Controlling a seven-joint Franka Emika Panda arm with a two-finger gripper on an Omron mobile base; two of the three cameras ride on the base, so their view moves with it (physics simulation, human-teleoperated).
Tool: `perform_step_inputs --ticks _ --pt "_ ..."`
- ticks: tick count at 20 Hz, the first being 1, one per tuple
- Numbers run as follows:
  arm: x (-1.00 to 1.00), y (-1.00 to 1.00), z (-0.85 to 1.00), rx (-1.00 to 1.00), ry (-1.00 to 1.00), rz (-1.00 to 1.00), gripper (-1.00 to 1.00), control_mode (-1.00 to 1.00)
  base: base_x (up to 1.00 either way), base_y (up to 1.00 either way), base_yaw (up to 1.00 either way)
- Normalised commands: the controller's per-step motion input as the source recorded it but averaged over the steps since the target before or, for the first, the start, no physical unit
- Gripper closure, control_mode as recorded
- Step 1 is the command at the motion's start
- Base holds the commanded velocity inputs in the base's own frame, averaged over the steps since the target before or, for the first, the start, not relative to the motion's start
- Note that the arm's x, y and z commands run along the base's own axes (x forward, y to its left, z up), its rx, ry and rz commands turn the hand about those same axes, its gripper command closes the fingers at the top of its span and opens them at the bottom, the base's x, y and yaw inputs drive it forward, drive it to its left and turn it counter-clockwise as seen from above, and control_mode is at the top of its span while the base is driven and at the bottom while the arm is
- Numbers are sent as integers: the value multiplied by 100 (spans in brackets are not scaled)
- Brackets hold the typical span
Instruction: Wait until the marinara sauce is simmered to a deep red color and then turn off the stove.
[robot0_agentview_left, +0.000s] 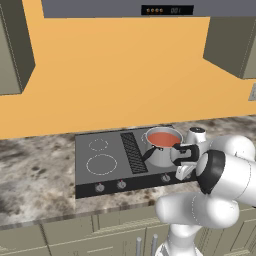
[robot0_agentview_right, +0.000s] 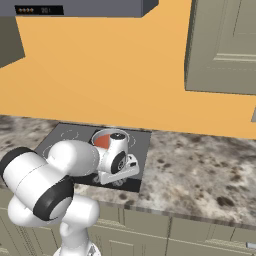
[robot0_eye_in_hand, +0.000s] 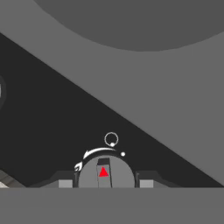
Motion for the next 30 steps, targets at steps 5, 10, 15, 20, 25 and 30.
perform_step_inputs --ticks 5,10,15,20,25,30 --pt "0 0 0 0 0 0 100 -100 0 0 0" --pt "0 0 0 0 0 0 100 -100 0 0 0" --pt "0 0 0 0 0 0 100 -100 0 0 0" --pt "0 0 0 0 0 0 100 -100 0 0 0" --pt "0 0 0 0 0 0 100 -100 0 0 0" --pt "0 0 0 0 0 0 100 -100 0 0 0"
